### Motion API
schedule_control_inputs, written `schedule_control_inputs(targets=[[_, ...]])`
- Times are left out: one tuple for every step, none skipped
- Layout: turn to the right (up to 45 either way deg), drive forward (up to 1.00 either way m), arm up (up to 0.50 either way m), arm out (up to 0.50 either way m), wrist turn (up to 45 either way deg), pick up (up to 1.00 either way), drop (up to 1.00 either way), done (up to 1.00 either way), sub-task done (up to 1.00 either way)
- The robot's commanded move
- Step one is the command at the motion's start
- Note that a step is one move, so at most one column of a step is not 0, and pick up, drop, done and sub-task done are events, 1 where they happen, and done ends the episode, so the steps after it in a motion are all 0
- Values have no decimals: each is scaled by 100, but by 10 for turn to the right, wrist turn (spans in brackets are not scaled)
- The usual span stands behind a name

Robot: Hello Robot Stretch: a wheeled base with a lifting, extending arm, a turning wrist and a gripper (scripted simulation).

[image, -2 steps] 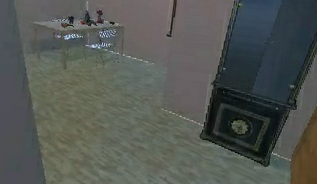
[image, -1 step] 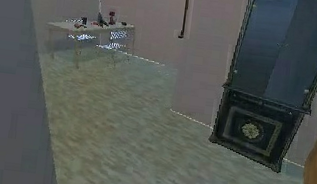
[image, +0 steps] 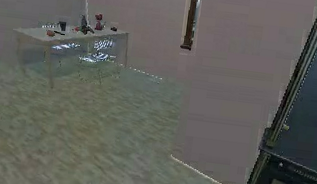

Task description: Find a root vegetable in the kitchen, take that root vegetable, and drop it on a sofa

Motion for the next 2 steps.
schedule_control_inputs(targets=[[-180,0,0,0,0,0,0,0,0],[0,100,0,0,0,0,0,0,0]])
